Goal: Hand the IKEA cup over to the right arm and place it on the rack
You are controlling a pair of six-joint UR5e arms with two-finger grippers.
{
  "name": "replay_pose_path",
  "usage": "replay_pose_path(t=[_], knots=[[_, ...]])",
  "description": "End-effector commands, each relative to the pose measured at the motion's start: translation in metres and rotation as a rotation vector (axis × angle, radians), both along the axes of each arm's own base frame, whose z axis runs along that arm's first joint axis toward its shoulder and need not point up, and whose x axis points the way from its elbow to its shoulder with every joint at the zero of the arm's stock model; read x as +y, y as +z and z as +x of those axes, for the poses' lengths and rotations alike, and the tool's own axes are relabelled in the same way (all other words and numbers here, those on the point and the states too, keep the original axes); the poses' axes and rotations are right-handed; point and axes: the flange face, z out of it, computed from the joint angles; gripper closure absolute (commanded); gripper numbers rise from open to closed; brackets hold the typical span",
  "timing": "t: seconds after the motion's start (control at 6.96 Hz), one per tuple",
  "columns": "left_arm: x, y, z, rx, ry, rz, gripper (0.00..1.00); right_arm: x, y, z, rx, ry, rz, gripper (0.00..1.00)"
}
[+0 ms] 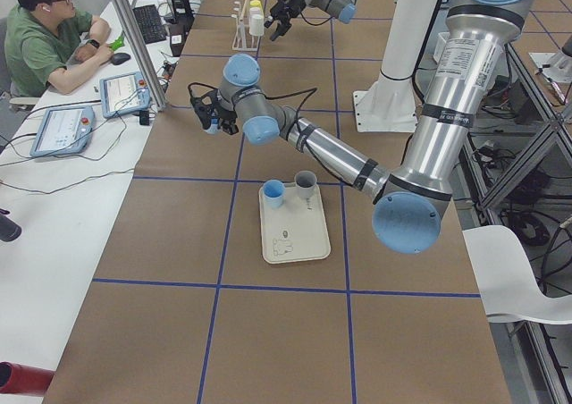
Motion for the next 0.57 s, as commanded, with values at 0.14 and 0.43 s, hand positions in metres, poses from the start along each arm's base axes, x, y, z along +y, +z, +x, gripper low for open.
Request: replay_pose_path(t=[0.14,0.43], knots=[[0.036,-0.049,0.069,0.309,-0.09,-0.043,1.0,0.003,-0.004,0.005,-0.098,-0.006,-0.004,0.0],[0.073,-0.071,0.117,0.551,-0.143,-0.061,1.0,0.005,-0.007,0.008,-0.165,-0.014,-0.013,0.0]])
